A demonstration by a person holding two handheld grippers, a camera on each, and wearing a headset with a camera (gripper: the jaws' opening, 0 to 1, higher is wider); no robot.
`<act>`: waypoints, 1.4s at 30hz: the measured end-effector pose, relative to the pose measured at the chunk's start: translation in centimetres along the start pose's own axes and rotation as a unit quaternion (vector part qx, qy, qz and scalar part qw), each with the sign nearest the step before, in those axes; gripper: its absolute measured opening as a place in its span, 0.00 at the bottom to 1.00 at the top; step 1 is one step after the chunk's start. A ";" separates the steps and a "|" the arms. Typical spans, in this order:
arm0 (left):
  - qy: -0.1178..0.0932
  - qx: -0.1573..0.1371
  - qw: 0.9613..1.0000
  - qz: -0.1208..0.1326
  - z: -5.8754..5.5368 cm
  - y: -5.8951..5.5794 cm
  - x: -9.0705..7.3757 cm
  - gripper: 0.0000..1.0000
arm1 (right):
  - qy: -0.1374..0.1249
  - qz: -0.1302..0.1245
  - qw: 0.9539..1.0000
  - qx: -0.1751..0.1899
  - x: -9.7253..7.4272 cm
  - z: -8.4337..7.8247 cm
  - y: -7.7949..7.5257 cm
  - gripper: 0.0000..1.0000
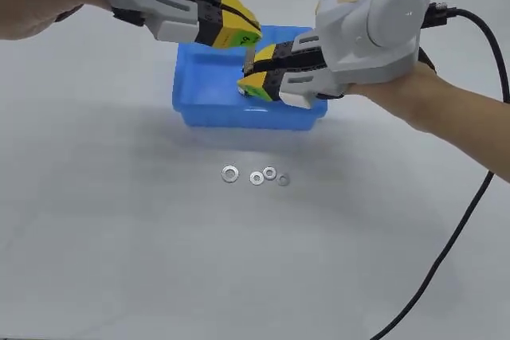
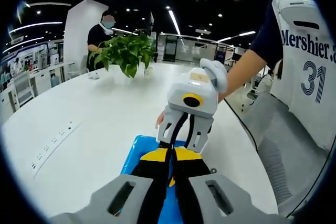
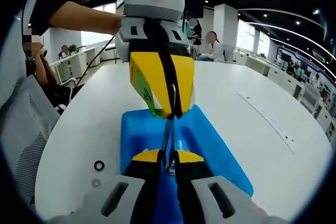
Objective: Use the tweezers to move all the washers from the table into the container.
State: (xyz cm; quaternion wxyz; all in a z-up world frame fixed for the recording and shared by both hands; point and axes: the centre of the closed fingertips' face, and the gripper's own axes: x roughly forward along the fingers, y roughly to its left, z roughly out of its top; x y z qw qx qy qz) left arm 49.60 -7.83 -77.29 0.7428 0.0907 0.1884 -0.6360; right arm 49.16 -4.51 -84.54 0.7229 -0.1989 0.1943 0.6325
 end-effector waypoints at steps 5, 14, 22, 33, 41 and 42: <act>-0.004 0.002 1.000 0.004 0.6 -0.1 -0.5 0.06 | -0.012 -0.004 1.000 0.006 -0.4 0.7 0.1 0.12; -0.021 -0.006 1.000 0.002 2.5 -1.5 -1.9 0.06 | -0.028 -0.011 0.999 -0.013 -1.9 2.8 1.3 0.12; -0.029 0.007 1.000 -0.003 4.2 -4.5 -2.6 0.06 | -0.038 -0.005 0.999 -0.031 -3.5 4.4 3.6 0.12; -0.029 0.006 1.000 -0.001 3.5 -9.5 -2.6 0.06 | -0.031 0.020 0.998 -0.054 -4.2 4.0 8.5 0.12; -0.028 -0.012 1.000 0.002 2.1 -11.8 -3.0 0.06 | -0.023 0.037 0.998 -0.054 -4.0 3.1 10.8 0.12; -0.029 -0.014 0.999 0.003 2.0 -11.9 -3.0 0.06 | -0.023 0.038 0.998 -0.053 -4.0 3.0 10.9 0.12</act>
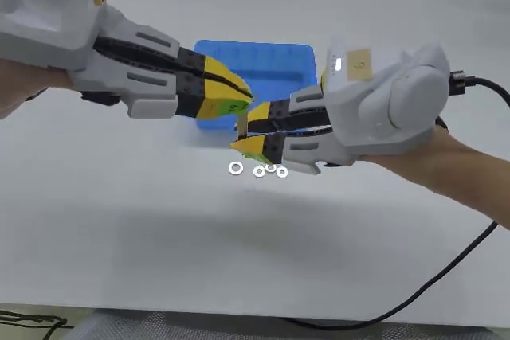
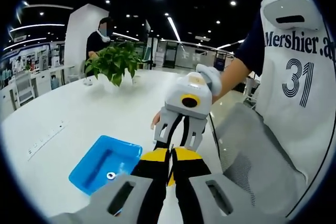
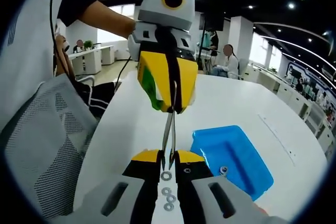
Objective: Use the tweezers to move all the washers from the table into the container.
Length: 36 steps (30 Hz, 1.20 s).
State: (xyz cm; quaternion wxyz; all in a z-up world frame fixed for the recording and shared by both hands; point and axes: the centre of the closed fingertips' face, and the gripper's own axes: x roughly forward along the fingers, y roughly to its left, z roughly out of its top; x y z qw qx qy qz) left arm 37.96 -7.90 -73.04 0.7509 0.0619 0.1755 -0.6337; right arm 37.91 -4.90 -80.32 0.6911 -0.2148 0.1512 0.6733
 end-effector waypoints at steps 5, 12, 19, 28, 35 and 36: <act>-0.001 0.001 1.000 0.006 -0.6 -0.9 -0.3 0.06 | 0.002 0.007 1.000 -0.001 0.3 -0.2 1.1 0.12; 0.000 0.003 1.000 0.016 -1.9 -1.5 -0.6 0.06 | 0.011 0.013 1.000 -0.002 1.0 -1.1 2.0 0.12; -0.004 -0.007 1.000 0.024 -3.0 -1.3 -0.4 0.06 | 0.021 0.017 1.000 0.000 1.6 -2.0 2.2 0.12; -0.005 -0.005 1.000 0.031 -3.6 -0.2 -0.2 0.06 | 0.030 0.011 0.999 -0.002 2.3 -2.8 1.1 0.12; 0.000 -0.007 0.999 0.032 -4.3 0.6 0.1 0.06 | 0.034 0.008 0.999 0.004 2.9 -3.5 0.6 0.12; 0.001 -0.007 0.999 0.031 -4.3 0.7 0.1 0.06 | 0.035 0.007 0.999 0.004 3.0 -3.6 0.5 0.12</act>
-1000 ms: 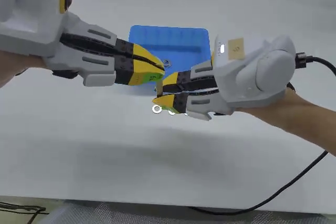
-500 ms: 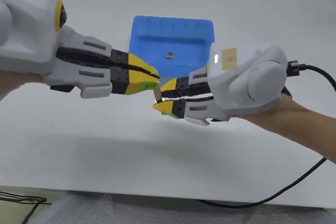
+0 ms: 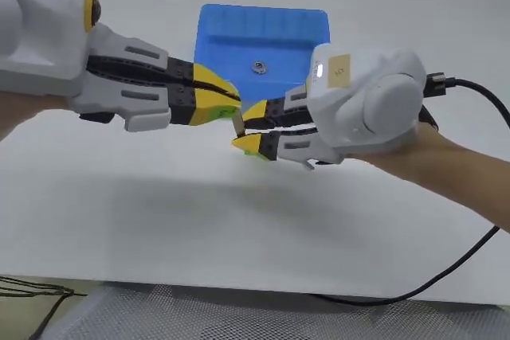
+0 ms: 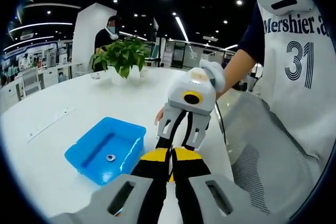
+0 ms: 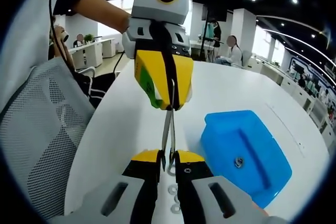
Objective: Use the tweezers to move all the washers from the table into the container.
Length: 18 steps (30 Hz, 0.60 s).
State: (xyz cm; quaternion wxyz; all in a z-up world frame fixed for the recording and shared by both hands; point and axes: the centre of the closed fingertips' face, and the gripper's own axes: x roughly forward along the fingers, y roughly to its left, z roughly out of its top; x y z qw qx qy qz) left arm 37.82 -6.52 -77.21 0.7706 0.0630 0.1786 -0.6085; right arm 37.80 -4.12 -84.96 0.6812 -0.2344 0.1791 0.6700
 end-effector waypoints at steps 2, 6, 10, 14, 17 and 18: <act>0.002 -0.001 1.000 -0.002 -0.3 0.1 0.1 0.06 | 0.002 0.000 1.000 0.001 0.1 -0.2 -0.1 0.12; 0.003 -0.003 1.000 -0.003 -0.5 0.3 0.3 0.06 | 0.003 0.001 1.000 0.004 0.1 -0.4 0.0 0.12; 0.004 0.006 1.000 -0.002 -0.3 0.3 0.3 0.06 | 0.000 -0.002 1.000 0.006 0.1 -0.3 -0.3 0.12; 0.002 0.010 1.000 -0.002 -0.1 0.1 0.2 0.06 | -0.002 0.000 1.000 0.003 0.2 0.0 -0.3 0.12; 0.004 0.008 1.000 0.000 -0.2 0.2 0.0 0.06 | -0.002 0.001 1.000 0.004 0.3 0.1 -0.2 0.12; 0.005 0.009 1.000 0.001 -0.3 0.2 0.0 0.06 | -0.002 0.001 1.000 0.004 0.3 0.0 -0.2 0.12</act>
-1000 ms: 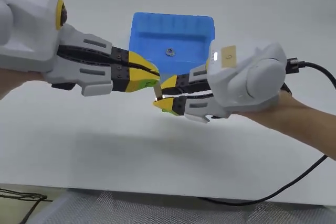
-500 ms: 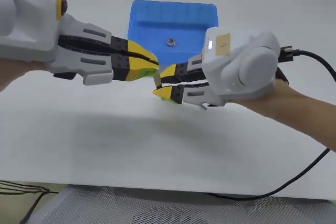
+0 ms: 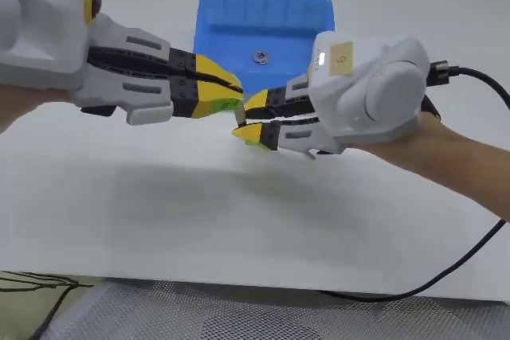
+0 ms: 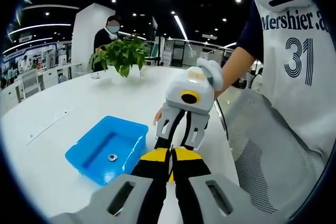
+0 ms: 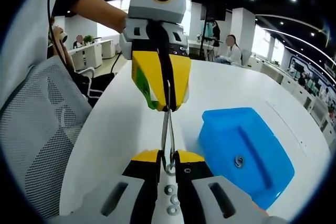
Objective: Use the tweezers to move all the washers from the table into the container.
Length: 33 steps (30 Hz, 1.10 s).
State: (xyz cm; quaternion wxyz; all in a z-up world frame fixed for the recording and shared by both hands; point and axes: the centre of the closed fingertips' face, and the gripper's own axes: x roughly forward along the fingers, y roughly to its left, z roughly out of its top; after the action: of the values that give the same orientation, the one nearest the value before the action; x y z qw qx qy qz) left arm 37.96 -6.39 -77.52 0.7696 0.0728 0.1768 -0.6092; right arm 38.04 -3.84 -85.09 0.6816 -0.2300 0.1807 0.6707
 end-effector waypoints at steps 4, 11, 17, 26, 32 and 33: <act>0.003 -0.004 1.000 -0.001 -0.2 -0.1 0.0 0.06 | 0.002 0.001 1.000 0.003 0.1 -0.2 0.1 0.12; 0.002 -0.005 1.000 -0.003 -0.1 -0.1 0.1 0.06 | 0.003 -0.003 1.000 0.001 0.1 -0.2 0.1 0.12; 0.003 -0.009 1.000 -0.006 -0.1 -0.3 0.2 0.06 | 0.005 -0.006 1.000 0.004 0.1 -0.3 0.1 0.11; 0.004 -0.002 1.000 -0.008 0.8 -0.7 -0.5 0.06 | 0.003 -0.009 1.000 -0.003 -0.4 0.6 0.1 0.11; 0.005 0.007 1.000 -0.013 2.4 -0.8 -1.2 0.06 | -0.006 -0.017 1.000 -0.012 -1.2 2.0 -0.1 0.11; 0.006 0.008 1.000 -0.013 2.5 -0.9 -1.2 0.06 | -0.007 -0.020 1.000 -0.016 -1.5 2.3 -0.1 0.11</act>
State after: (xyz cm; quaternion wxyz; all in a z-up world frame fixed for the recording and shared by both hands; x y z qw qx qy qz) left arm 37.37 -6.34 -74.64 0.7597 0.0800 0.1771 -0.6205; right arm 37.97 -3.77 -82.38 0.6922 -0.2395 0.1604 0.6617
